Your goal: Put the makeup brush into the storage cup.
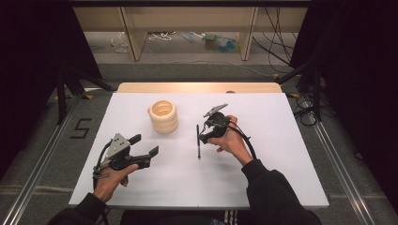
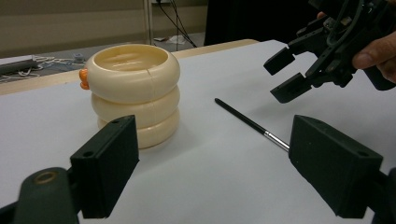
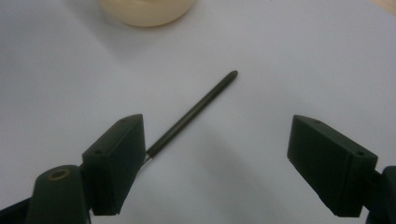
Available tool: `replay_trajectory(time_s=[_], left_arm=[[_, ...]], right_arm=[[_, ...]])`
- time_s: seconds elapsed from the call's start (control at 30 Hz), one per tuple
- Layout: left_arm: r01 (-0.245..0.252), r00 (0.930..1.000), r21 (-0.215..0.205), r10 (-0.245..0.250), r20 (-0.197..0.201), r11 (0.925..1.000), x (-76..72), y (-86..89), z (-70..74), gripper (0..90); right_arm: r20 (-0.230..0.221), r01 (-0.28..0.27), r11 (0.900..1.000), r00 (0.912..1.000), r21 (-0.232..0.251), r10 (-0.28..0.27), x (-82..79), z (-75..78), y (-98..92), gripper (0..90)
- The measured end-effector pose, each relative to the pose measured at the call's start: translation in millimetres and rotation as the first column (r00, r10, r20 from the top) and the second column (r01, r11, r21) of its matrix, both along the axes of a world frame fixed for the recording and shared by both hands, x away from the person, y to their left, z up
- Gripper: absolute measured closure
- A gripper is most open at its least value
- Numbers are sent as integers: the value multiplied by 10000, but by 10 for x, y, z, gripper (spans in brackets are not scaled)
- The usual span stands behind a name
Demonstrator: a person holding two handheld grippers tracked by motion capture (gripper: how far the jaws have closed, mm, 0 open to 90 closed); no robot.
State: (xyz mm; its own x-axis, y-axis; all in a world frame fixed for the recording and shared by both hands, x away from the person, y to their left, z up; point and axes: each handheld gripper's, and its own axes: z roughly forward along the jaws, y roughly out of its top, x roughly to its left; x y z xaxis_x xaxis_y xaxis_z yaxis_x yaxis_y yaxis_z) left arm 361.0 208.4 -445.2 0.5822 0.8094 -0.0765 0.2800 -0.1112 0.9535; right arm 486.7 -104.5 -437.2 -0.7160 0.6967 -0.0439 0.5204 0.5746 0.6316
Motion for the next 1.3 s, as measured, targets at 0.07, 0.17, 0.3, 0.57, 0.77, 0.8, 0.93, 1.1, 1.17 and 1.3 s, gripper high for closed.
replay_trajectory(time_s=[0.07, 0.17, 0.3, 0.57, 0.77, 0.8, 0.93, 1.1, 1.17, 1.3], left_arm=[[1, 10000, -6, -1, 28, 10000, 2, 3, 2, 158], [-4, 10000, -7, 4, 12, 10000, 1, 4, 1, 158], [-2, 10000, -10, 2, 8, 10000, 1, 1, 1, 158], [2, 10000, -74, -2, 10, 10000, 1, 1, 3, 158], [9, 10000, -90, -9, 2, 10000, 0, -1, 3, 158], [13, 10000, -88, -13, 4, 10000, -1, -2, 3, 158], [19, 10000, -102, -19, 1, 9999, -1, -3, 3, 158], [14, 10000, -106, -14, -2, 9999, -3, -5, 4, 158], [18, 10000, -111, -18, -14, 9999, -4, -6, 4, 158], [51, 10000, -69, -50, 23, 10000, -3, -5, 7, 158]], right_arm=[[280, -94, 9999, 9996, -88, 96, 32, -14, 31, 200], [-279, -75, 9997, 9996, -247, 68, 66, -2, 97, 201], [-402, -165, 9994, 9991, -320, 152, 104, -40, 137, 203], [-580, -372, 9963, 9978, -768, 328, 155, -97, 231, 208], [-786, -423, 9939, 9963, -1016, 344, 172, -128, 283, 213], [-786, -423, 9939, 9963, -1016, 344, 172, -128, 283, 213], [-925, -518, 9907, 9949, -1256, 402, 178, -159, 295, 220], [-1129, -571, 9891, 9927, -1359, 419, 195, -183, 313, 231], [-1185, -600, 9886, 9920, -1381, 436, 198, -183, 318, 231], [-1242, -656, 9868, 9911, -1483, 473, 213, -193, 342, 243]])
